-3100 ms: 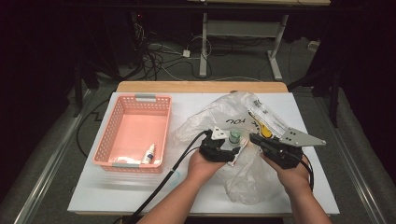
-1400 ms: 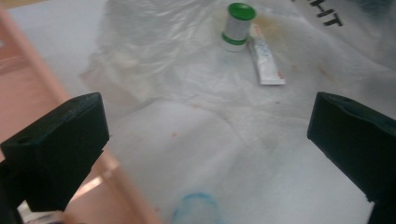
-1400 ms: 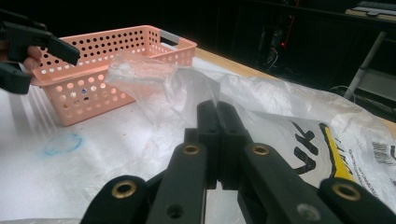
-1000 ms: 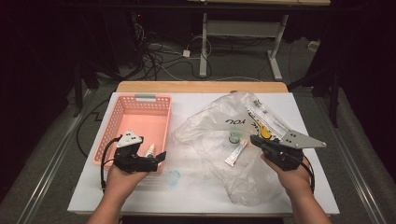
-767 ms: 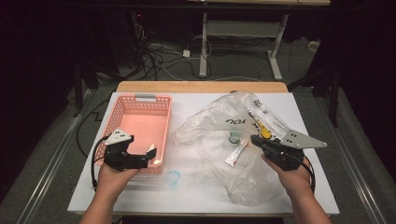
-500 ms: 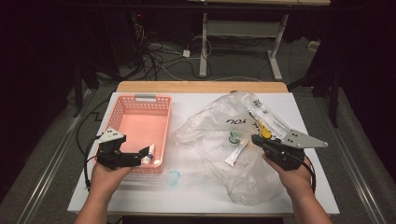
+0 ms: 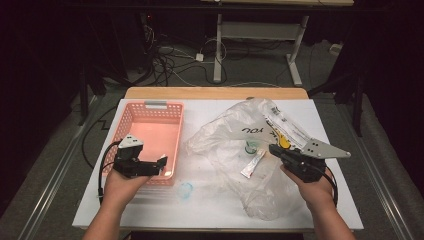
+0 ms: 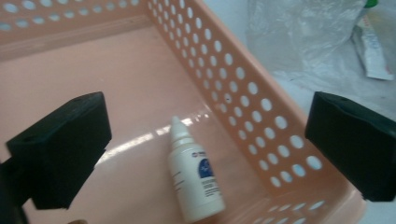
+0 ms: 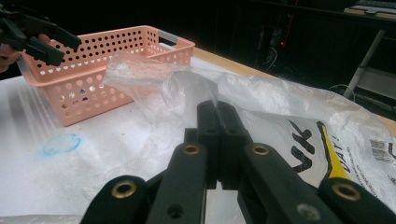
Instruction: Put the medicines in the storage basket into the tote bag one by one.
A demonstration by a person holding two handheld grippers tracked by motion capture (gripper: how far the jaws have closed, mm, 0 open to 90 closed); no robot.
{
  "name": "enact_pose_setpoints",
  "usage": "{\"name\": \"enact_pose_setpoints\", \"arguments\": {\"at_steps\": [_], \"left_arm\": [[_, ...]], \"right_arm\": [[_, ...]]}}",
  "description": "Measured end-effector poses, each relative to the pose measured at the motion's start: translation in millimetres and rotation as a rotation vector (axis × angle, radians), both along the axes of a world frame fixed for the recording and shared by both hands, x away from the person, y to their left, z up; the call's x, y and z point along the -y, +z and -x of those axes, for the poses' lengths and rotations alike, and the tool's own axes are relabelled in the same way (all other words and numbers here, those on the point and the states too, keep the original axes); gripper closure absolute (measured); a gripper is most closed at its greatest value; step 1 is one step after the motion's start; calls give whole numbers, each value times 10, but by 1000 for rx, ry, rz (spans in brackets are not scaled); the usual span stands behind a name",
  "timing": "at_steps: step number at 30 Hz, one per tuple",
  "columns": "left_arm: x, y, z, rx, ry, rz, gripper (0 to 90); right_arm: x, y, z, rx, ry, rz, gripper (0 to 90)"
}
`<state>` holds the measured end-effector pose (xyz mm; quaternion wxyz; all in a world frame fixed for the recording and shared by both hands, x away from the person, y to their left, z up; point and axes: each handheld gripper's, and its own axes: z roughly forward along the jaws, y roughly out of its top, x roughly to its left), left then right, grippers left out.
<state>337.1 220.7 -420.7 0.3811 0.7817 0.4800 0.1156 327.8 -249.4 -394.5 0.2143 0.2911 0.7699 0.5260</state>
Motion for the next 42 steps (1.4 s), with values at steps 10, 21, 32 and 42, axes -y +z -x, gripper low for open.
{"name": "enact_pose_setpoints", "arguments": {"at_steps": [10, 21, 32, 42], "left_arm": [[-2, 1, -315, -225, -18, -126, 147], [123, -189, -534, -487, -40, -255, 292], [221, -273, -631, -604, -72, -348, 469], [241, -264, -599, -566, -75, -385, 579]], "right_arm": [[-1, -1, -1, 0, 0, 2, 900], [12, 18, 15, 5, -6, -6, 900], [6, 18, 16, 8, -3, -2, 900], [7, 17, 16, 7, -4, -3, 900]]}}
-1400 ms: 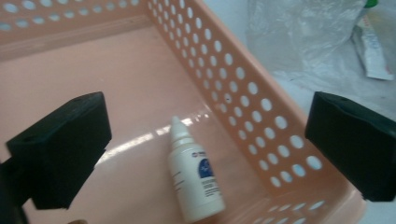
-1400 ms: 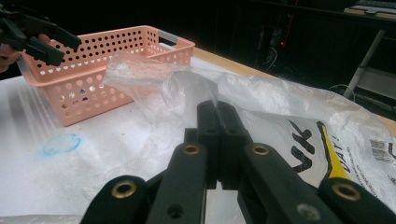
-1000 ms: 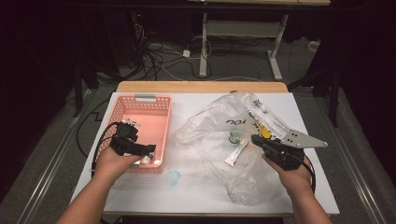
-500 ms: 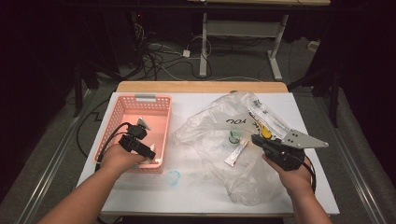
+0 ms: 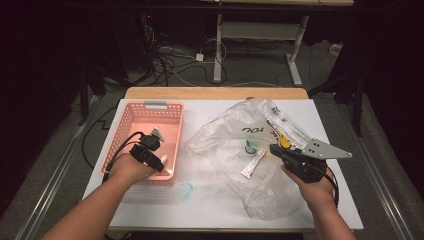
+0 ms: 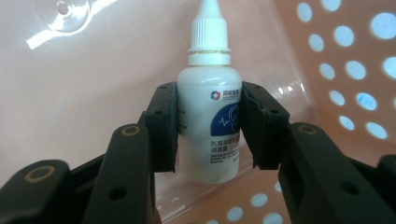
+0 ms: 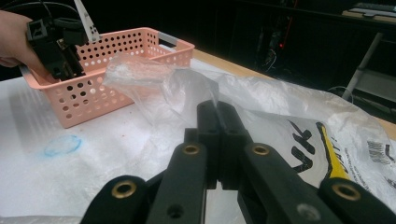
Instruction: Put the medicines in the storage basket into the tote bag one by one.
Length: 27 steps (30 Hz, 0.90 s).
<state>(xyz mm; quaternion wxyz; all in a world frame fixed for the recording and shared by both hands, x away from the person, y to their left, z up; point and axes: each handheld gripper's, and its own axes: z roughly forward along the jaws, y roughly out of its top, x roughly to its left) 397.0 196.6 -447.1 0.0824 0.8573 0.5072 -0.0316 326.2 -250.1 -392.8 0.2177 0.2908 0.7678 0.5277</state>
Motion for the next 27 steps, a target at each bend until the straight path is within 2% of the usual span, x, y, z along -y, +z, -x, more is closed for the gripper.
{"name": "enact_pose_setpoints", "arguments": {"at_steps": [7, 16, 22, 27], "left_arm": [[0, 32, 53, 60, -5, 10, 580], [-67, 117, 187, 190, -12, 101, 580], [-84, 151, 272, 282, -28, 133, 580], [-133, 182, 337, 349, -24, 187, 580]], "right_arm": [[-1, -6, 0, -1, 2, 0, 900], [4, -10, -4, -3, 2, -2, 900], [0, -14, -3, -4, 2, 2, 900], [-1, -16, -1, -4, 2, 2, 900]]}}
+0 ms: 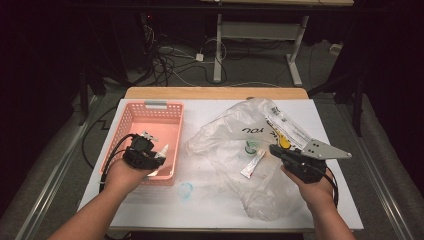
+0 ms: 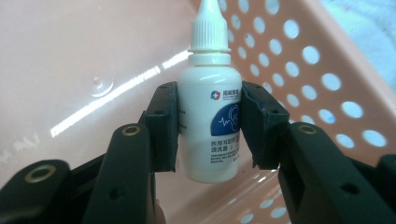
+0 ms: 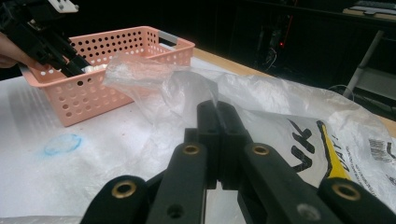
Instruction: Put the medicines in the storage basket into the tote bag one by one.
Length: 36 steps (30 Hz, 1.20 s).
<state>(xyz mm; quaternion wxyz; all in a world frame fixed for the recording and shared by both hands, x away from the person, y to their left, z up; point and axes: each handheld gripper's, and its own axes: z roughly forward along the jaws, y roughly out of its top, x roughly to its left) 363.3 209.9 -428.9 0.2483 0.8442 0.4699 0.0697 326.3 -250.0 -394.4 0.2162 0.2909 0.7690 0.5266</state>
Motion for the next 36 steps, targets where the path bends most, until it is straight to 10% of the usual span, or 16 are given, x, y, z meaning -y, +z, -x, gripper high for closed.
{"name": "enact_pose_setpoints", "arguments": {"at_steps": [14, 36], "left_arm": [[-46, 198, 241, 191, 7, 231, 581], [593, 208, 535, 270, -151, 295, 580]], "right_arm": [[8, -2, 0, 1, -5, 1, 900], [11, 4, 8, 6, -6, -2, 900]]}}
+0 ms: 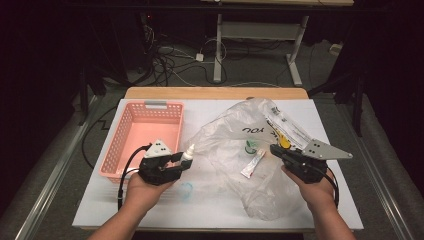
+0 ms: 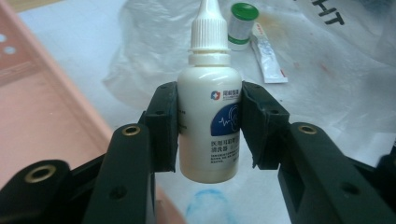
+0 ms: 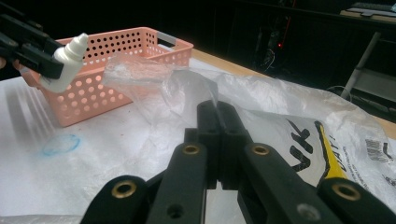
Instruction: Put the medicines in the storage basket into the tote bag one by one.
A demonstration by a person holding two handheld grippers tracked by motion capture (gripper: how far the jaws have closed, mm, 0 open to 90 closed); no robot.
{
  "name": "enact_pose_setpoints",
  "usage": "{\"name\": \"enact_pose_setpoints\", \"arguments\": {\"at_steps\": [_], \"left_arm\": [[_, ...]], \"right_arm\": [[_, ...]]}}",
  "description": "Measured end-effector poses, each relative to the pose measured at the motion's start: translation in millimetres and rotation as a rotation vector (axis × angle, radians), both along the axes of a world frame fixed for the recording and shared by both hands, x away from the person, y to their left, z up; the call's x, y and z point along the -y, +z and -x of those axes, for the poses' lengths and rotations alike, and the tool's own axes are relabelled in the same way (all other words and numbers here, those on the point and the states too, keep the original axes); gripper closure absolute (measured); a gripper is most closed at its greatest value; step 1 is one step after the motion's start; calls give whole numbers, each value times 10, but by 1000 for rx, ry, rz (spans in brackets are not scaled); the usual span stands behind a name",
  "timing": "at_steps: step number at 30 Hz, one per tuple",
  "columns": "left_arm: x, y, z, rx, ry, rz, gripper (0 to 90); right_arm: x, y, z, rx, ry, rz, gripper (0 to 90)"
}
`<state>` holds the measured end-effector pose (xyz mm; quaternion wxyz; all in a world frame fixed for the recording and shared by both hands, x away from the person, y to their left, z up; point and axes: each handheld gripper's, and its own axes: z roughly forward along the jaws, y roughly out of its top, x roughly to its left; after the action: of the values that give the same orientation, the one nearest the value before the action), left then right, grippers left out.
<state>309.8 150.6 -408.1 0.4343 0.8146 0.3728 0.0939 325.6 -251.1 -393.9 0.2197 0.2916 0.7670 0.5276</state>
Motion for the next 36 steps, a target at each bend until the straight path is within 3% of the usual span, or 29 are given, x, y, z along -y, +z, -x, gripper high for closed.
{"name": "enact_pose_setpoints", "arguments": {"at_steps": [20, 36], "left_arm": [[549, -215, 51, -9, -88, 5, 580], [881, -306, -9, -12, -121, 4, 579]], "right_arm": [[0, -19, -1, -2, 2, -5, 900], [2, 2, 19, 5, 4, -13, 900]]}}
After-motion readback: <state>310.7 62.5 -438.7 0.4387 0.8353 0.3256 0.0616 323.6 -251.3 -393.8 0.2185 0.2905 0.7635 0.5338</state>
